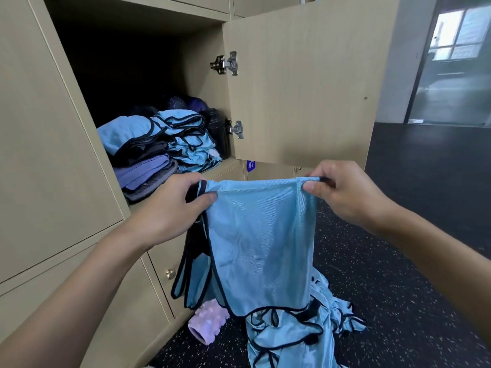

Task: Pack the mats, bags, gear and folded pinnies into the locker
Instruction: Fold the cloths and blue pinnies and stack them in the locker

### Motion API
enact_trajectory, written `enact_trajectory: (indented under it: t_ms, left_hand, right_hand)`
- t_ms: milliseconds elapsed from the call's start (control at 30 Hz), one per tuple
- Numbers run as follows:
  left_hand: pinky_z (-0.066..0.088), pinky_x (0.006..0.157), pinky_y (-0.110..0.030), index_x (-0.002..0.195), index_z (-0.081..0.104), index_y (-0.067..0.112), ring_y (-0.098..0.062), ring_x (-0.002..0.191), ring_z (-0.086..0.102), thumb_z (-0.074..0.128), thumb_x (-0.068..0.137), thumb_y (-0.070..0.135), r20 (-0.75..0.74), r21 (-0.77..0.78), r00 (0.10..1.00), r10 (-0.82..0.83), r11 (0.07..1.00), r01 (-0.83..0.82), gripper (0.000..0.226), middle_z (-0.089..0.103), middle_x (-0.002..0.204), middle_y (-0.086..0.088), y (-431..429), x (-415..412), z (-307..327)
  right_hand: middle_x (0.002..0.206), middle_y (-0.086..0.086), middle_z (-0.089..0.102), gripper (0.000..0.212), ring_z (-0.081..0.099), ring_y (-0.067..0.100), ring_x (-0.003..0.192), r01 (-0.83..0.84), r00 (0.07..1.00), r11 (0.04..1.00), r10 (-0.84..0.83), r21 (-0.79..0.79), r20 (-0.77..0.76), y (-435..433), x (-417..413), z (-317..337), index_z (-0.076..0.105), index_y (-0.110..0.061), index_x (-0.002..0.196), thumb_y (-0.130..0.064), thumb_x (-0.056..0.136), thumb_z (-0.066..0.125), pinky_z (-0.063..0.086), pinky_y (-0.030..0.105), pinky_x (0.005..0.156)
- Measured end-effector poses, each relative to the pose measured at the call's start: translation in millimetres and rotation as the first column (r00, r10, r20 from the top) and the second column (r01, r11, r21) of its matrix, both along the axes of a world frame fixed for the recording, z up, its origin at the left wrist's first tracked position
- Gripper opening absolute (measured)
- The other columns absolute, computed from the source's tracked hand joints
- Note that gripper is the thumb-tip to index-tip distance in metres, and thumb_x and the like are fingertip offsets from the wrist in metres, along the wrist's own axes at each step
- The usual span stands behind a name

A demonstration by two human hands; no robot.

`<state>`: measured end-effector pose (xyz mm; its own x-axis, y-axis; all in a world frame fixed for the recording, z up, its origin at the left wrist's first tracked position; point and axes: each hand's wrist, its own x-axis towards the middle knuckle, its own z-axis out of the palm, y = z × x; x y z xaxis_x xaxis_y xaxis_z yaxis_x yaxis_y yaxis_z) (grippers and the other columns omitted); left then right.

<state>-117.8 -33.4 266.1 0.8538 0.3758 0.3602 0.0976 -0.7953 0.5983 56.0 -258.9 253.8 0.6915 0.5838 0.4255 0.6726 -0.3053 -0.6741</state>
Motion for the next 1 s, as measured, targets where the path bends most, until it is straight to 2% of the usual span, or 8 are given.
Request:
enact_trajectory:
  t_ms: [133, 333, 433, 533, 633, 700, 867, 1000]
  left_hand:
    - [0.035, 0.077, -0.01, 0.098, 0.061, 0.011, 0.007, 0.098, 0.045, 0.057, 0.098, 0.028, 0.046, 0.117, 0.997, 0.067, 0.99, -0.072, 0.018, 0.044, 0.112, 0.001, 4.7, 6.7, -5.4]
    - [0.046, 0.068, -0.029, 0.085, 0.063, 0.012, 0.001, 0.065, 0.055, 0.051, 0.102, 0.025, 0.099, -0.106, 0.995, 0.005, 0.994, 0.006, 0.024, 0.065, 0.078, 0.01, -1.3, 6.7, 0.9]
    - [0.045, 0.066, -0.024, 0.083, 0.061, 0.009, -0.001, 0.064, 0.053, 0.05, 0.103, 0.024, 0.081, -0.1, 0.996, -0.039, 0.994, 0.047, 0.027, 0.06, 0.071, 0.014, -4.8, 6.7, -0.2]
    - [0.053, 0.068, -0.036, 0.092, 0.062, 0.004, -0.019, 0.072, 0.059, 0.05, 0.102, 0.027, 0.053, -0.093, 0.996, -0.079, 0.992, 0.083, 0.028, 0.065, 0.085, -0.011, -6.7, 5.8, 1.6]
    - [0.052, 0.084, -0.051, 0.097, 0.065, 0.005, -0.034, 0.09, 0.064, 0.049, 0.103, 0.029, 0.045, -0.074, 0.991, -0.126, 0.989, 0.129, 0.029, 0.068, 0.097, -0.017, -9.2, 3.6, 4.3]
    - [0.051, 0.086, -0.052, 0.097, 0.065, 0.005, -0.029, 0.084, 0.064, 0.05, 0.102, 0.028, 0.043, -0.083, 0.992, -0.119, 0.989, 0.122, 0.029, 0.068, 0.097, -0.017, -7.9, 2.5, 5.3]
    - [0.048, 0.072, -0.029, 0.096, 0.068, 0.009, -0.003, 0.07, 0.058, 0.049, 0.102, 0.029, 0.017, -0.083, 0.996, -0.084, 0.993, 0.085, 0.029, 0.07, 0.084, 0.002, -0.1, -2.6, 7.0]
    - [0.053, 0.082, -0.055, 0.096, 0.065, 0.002, -0.028, 0.075, 0.062, 0.049, 0.103, 0.034, 0.028, -0.107, 0.998, -0.054, 0.993, 0.057, 0.036, 0.068, 0.094, -0.019, 3.9, -5.1, 7.1]
  right_hand:
    - [0.059, -0.004, 0.048, 0.022, 0.035, 0.004, 0.044, 0.01, 1.0, 1.0, -0.011, -0.015, -0.018, 2.3, 0.7, -2.7, 0.055, -0.014, 0.076, -0.021, 0.094, 0.065, 0.029, 0.016, 0.043]
    - [0.056, -0.008, 0.05, 0.026, 0.041, 0.002, 0.043, 0.071, 0.997, 0.996, -0.069, -0.057, 0.032, 2.6, 4.2, -2.9, 0.053, -0.016, 0.071, -0.018, 0.092, 0.068, 0.032, 0.014, 0.043]
    - [0.089, -0.004, 0.066, 0.023, 0.064, 0.006, 0.075, -0.112, 0.988, 0.994, 0.11, -0.014, -0.111, 4.2, 1.2, -7.4, 0.053, -0.028, 0.096, -0.026, 0.085, 0.074, 0.051, 0.016, 0.068]
    - [0.114, -0.018, 0.064, 0.047, 0.061, -0.007, 0.105, -0.312, 0.938, 0.95, 0.304, -0.018, -0.165, 8.0, -4.6, -12.7, 0.05, -0.049, 0.117, -0.038, 0.08, 0.077, 0.049, 0.014, 0.084]
    - [0.08, -0.003, 0.065, 0.009, 0.052, 0.004, 0.066, -0.211, 0.973, 0.961, 0.224, -0.178, 0.056, 15.1, -11.1, -19.1, 0.068, -0.023, 0.089, -0.032, 0.089, 0.07, 0.036, 0.018, 0.06]
    - [0.068, 0.007, 0.056, 0.021, 0.039, 0.01, 0.057, -0.162, 0.981, 0.969, 0.178, -0.187, 0.071, 15.9, -10.2, -23.4, 0.062, -0.016, 0.075, -0.028, 0.092, 0.067, 0.03, 0.023, 0.054]
    - [0.062, 0.003, 0.047, 0.031, 0.033, 0.009, 0.053, -0.111, 0.987, 0.982, 0.127, -0.151, 0.101, 9.8, -7.7, -16.3, 0.053, -0.014, 0.071, -0.031, 0.096, 0.06, 0.028, 0.024, 0.05]
    - [0.061, -0.001, 0.041, 0.036, 0.033, 0.015, 0.057, -0.095, 0.98, 0.976, 0.127, -0.198, 0.155, 6.8, -5.8, -12.7, 0.045, -0.015, 0.067, -0.032, 0.099, 0.052, 0.026, 0.034, 0.054]
